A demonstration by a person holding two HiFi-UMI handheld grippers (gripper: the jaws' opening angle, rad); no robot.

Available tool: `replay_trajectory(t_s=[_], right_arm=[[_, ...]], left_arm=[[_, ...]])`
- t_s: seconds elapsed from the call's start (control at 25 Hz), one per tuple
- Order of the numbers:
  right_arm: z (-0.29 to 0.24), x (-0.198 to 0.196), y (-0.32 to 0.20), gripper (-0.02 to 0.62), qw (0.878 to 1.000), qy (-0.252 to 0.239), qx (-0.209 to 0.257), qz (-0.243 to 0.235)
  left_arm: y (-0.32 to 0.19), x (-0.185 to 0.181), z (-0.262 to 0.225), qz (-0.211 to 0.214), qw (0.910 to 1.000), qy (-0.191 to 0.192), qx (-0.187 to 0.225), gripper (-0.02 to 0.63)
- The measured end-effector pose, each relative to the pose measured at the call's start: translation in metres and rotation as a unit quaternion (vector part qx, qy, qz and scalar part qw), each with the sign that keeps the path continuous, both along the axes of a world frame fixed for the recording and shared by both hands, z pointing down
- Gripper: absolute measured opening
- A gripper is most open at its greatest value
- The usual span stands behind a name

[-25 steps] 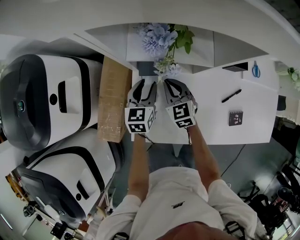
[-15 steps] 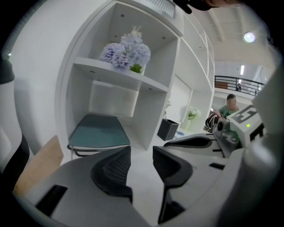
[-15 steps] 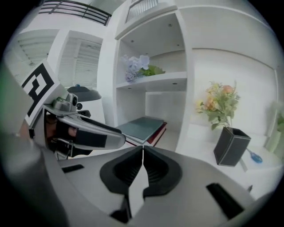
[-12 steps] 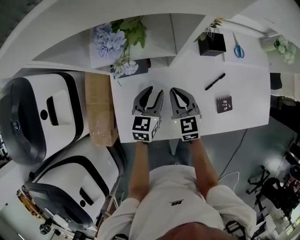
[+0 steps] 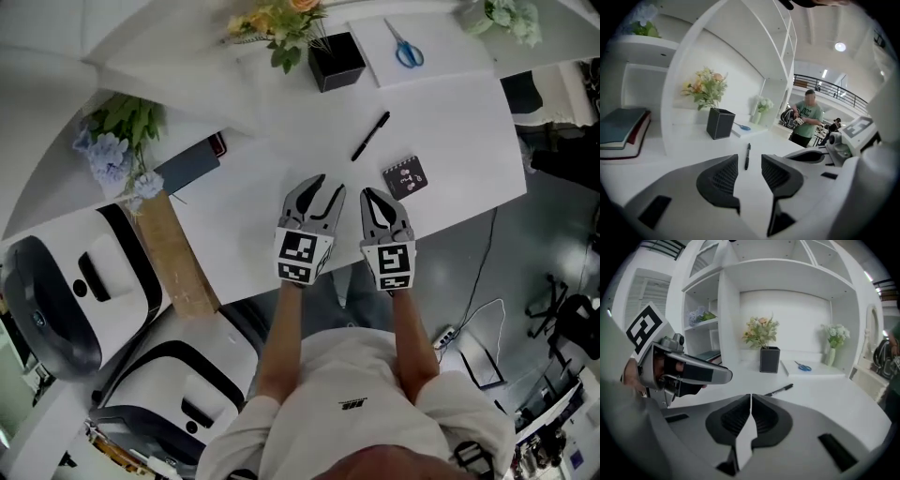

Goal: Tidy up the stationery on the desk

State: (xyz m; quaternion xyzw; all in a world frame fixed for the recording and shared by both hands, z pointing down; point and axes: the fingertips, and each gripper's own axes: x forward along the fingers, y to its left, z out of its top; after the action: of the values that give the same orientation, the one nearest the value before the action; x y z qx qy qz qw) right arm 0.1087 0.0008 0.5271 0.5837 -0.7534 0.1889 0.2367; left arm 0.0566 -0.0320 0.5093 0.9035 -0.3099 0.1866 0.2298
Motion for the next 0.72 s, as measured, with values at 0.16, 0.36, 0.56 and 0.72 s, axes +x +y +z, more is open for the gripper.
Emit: replay_trajectory(t_s=[0.16,0.36,0.56,0.72], right_arm=[[0.012,0.045,0.017,-0.002,0.998,-0.005,-0.018,0.054],[0.031,0.092,0.036,-0.002,0.992,-0.013,-0.049,0.111],[0.050,0.115,0.050,-0.002,0.989,-0.025,-0.068,0.132],[0.059,0.123,0.054,-0.002,0.987,-0.040,-0.079,0.136]], left_arm=[[0.011,0.048,0.011,0.052,0.9986,-0.004,-0.011,0.000],[0.025,0.099,0.032,0.116,0.9924,-0.021,-0.035,0.000],[0.029,0.132,0.057,0.143,0.9874,-0.042,-0.053,0.000],[0.024,0.144,0.071,0.140,0.9863,-0.067,-0.057,0.000]])
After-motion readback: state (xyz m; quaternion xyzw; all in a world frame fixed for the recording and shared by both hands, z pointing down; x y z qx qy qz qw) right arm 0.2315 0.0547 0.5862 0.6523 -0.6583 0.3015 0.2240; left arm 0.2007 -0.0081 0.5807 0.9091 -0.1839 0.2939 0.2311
